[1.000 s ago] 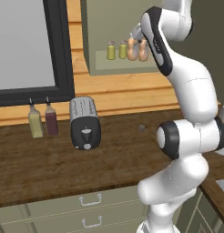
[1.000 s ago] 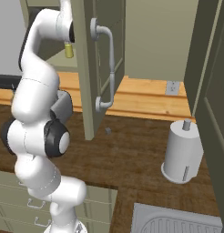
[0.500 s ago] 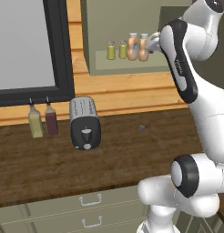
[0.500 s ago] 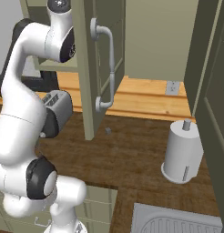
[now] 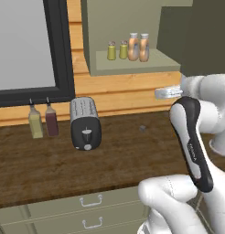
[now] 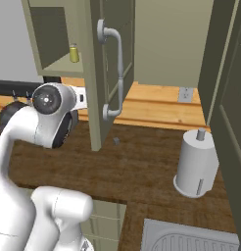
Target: Put the shaker and condiment bottle from the counter next to their counterparts in the cabinet.
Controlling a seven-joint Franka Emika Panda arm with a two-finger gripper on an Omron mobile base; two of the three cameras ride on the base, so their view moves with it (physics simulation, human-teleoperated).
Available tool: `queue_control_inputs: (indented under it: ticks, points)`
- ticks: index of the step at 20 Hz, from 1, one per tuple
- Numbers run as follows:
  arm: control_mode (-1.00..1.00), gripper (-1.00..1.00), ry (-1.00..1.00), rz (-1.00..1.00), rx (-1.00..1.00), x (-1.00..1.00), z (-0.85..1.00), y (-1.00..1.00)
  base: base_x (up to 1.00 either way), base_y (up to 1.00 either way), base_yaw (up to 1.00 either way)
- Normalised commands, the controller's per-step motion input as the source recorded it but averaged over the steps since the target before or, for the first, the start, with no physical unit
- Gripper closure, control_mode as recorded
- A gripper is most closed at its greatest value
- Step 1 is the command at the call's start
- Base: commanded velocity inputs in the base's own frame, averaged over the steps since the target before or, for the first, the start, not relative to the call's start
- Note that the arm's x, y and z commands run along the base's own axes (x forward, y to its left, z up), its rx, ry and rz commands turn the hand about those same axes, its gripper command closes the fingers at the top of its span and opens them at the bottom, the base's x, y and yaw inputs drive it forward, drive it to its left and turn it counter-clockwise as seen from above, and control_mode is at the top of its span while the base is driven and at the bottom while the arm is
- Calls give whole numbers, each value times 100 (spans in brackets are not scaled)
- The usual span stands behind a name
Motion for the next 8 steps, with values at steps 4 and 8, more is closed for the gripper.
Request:
queue_control_inputs:
  ticks: [4, 8]
  points:
    - [-100, -100, -27, 0, -8, -100, -100, 0, 0, 0, 0]
    - [-100, -100, -27, 0, -10, -100, -100, 0, 0, 0, 0]
